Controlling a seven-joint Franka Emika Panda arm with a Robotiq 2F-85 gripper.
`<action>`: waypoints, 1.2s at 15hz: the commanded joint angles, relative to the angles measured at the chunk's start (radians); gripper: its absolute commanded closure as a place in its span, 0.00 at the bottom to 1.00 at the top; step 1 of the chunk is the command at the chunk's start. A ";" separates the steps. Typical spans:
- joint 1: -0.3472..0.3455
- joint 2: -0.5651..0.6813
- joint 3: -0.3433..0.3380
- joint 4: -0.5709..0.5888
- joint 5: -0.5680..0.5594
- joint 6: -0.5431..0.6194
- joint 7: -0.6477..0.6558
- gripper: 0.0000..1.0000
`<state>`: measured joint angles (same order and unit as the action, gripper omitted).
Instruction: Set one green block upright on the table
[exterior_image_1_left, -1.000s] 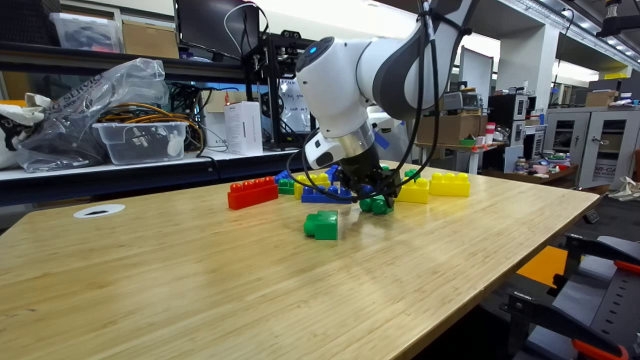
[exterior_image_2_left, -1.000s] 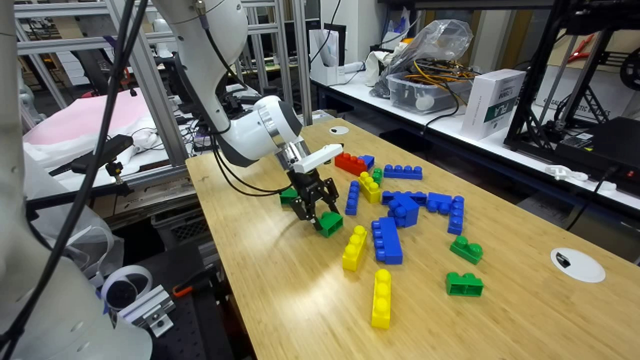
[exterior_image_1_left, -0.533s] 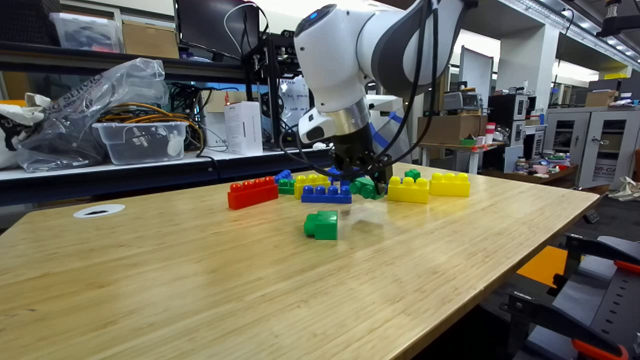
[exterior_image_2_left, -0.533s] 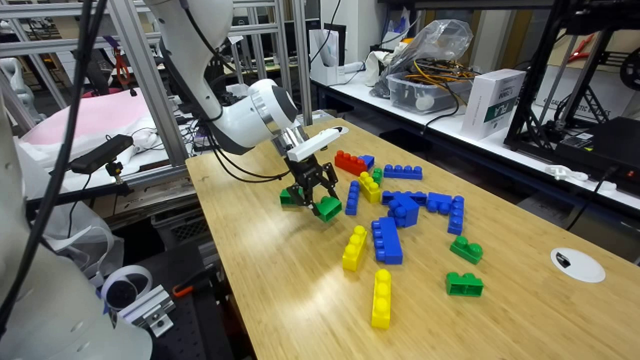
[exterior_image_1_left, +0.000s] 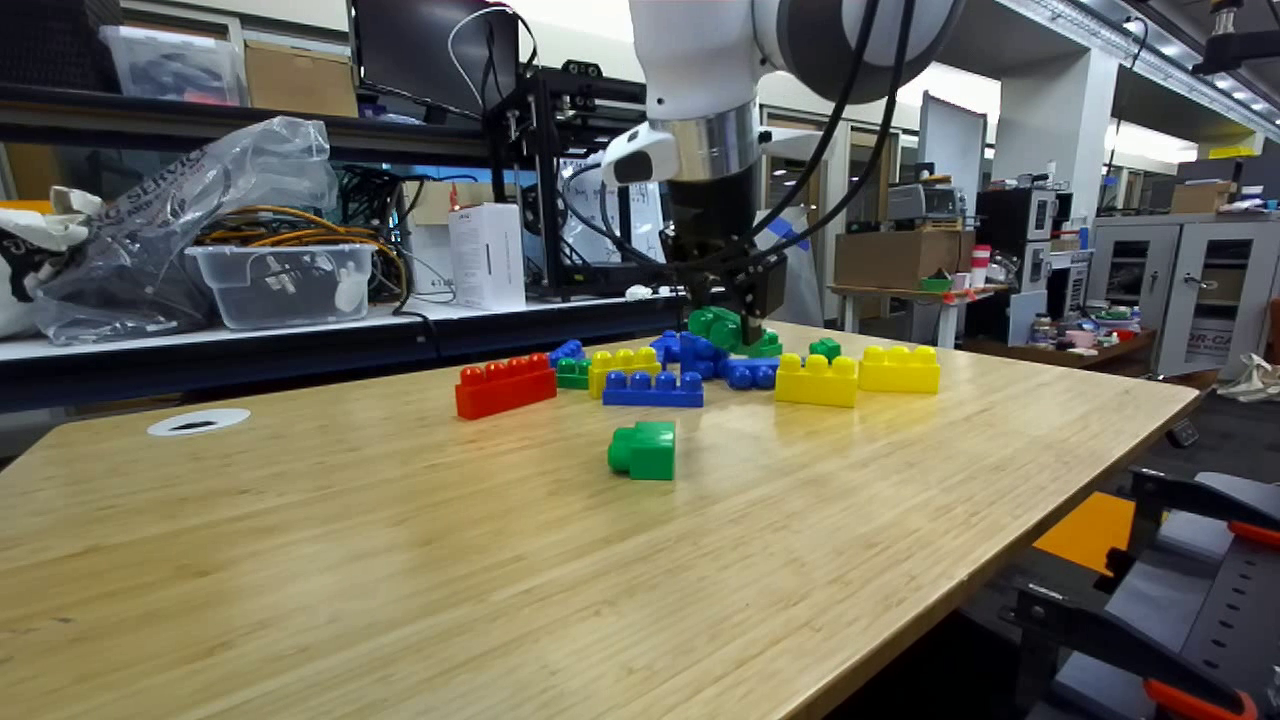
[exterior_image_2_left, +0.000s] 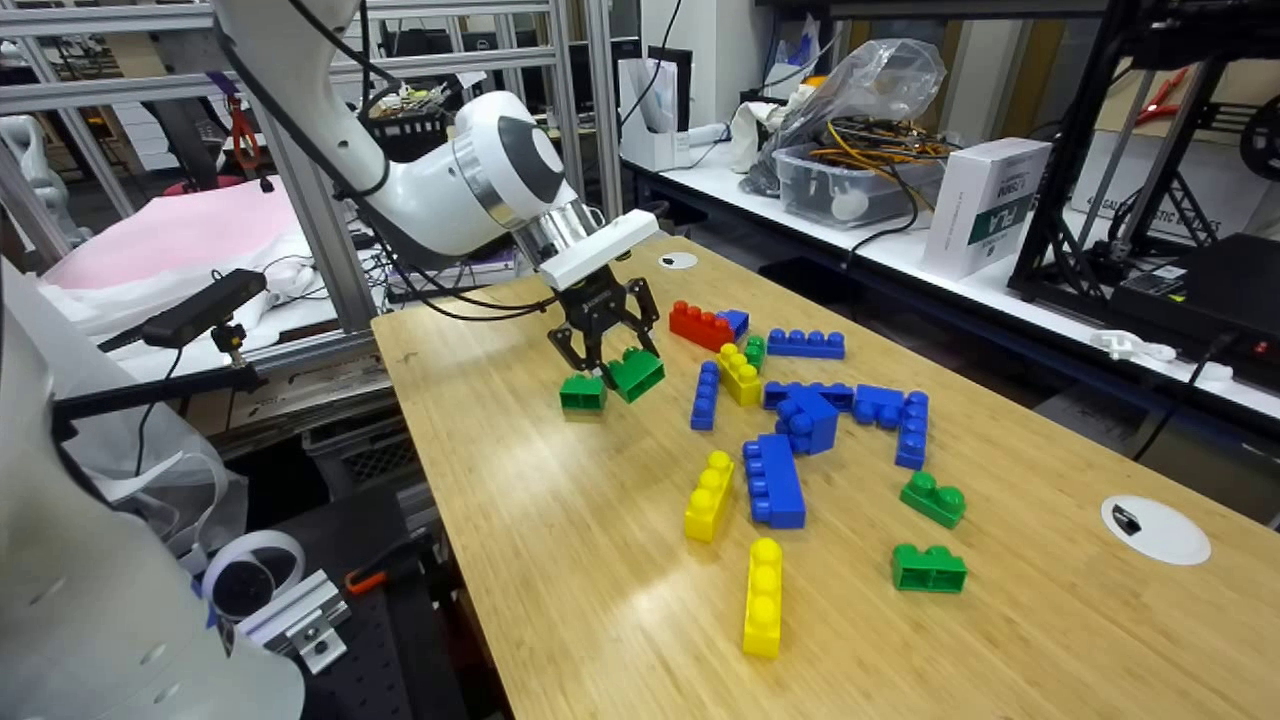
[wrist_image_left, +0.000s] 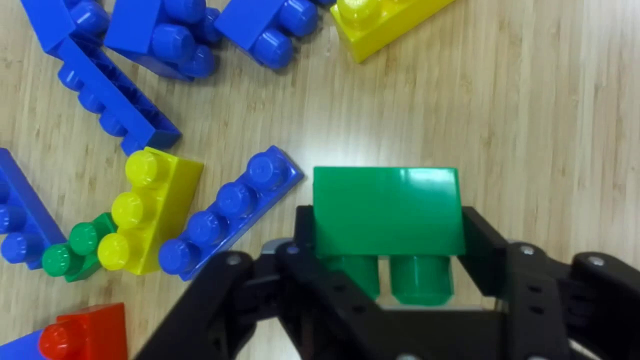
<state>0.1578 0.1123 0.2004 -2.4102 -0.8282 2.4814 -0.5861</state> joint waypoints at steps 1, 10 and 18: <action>-0.032 -0.079 -0.018 -0.081 0.115 0.144 -0.043 0.55; -0.078 -0.070 -0.043 -0.199 0.755 0.429 -0.529 0.55; -0.228 -0.046 0.170 -0.078 1.448 0.312 -1.128 0.55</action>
<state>-0.0060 0.0746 0.3181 -2.5328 0.4488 2.8696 -1.5202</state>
